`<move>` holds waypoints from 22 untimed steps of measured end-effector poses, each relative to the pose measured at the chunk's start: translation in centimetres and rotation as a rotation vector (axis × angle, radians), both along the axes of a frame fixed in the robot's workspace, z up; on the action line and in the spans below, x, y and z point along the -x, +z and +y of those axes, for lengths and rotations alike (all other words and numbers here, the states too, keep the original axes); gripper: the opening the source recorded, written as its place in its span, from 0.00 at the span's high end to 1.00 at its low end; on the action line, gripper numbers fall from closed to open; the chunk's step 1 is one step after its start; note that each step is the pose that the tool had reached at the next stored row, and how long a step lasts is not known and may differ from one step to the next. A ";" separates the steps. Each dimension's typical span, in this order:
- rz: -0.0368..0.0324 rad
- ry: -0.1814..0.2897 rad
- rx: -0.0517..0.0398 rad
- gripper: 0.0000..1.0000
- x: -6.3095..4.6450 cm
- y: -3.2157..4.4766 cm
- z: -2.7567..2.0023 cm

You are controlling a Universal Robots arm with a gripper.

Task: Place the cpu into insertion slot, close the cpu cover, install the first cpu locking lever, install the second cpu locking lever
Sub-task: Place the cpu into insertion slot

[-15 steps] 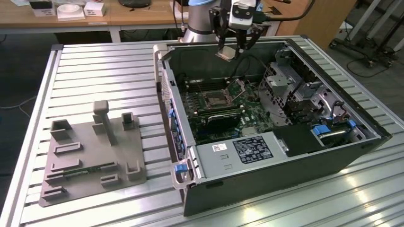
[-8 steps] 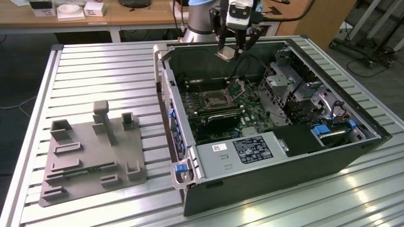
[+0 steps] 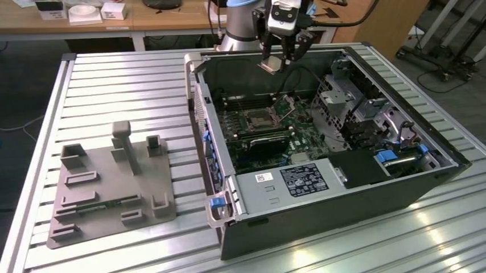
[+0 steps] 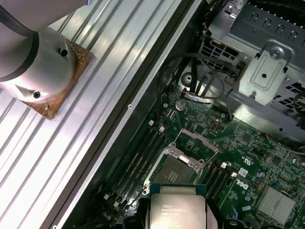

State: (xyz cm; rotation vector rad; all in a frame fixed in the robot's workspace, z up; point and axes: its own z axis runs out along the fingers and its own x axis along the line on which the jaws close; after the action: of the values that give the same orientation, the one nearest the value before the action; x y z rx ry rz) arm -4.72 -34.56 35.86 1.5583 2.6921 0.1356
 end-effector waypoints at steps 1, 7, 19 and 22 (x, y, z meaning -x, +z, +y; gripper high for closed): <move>0.0000 -0.008 0.0000 0.45 0.0 0.00 0.00; -0.0001 -0.062 -0.0001 0.45 0.1 -0.03 0.00; 0.0000 -0.179 0.0000 0.45 0.4 -0.11 0.00; 0.0000 -0.206 0.0000 0.45 0.5 -0.12 0.00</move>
State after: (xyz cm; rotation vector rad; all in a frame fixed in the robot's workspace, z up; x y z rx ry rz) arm -5.23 -34.56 35.75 1.8223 2.5104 0.1300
